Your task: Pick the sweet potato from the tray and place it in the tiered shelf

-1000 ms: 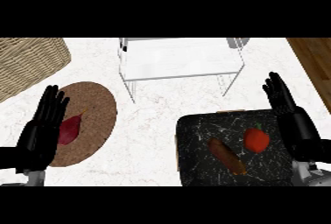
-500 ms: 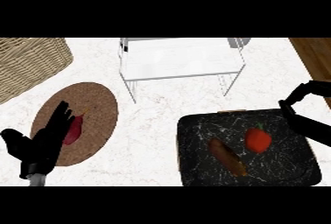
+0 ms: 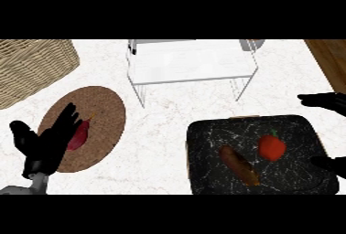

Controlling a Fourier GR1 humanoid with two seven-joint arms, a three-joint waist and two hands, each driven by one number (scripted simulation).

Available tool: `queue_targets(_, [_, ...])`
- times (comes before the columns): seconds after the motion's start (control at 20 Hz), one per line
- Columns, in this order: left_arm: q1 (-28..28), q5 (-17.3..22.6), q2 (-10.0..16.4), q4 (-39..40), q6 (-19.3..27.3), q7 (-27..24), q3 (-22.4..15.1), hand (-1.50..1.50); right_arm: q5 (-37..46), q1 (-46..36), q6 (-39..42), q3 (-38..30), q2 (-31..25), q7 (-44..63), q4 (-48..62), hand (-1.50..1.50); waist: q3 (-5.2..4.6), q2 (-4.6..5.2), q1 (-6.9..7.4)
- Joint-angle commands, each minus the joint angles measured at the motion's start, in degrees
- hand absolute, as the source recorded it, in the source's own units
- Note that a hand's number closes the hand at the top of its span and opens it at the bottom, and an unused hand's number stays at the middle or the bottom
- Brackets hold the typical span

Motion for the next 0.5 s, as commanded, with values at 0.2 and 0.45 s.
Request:
queue_targets(0.2, [1.67,-0.32,-1.09,4.62,-0.61,1.83,-0.10,0.00,1.40,7.23,7.42,2.08,-6.56,10.28,-17.77,-1.50,-0.85,0.33,-0.61])
queue_targets(0.45, [-1.46,-1.48,-3.53,6.56,0.14,2.73,-1.26,0.00,7.56,6.32,6.83,7.33,-5.52,26.17,-26.09,-1.50,-0.88,0.64,-0.26])
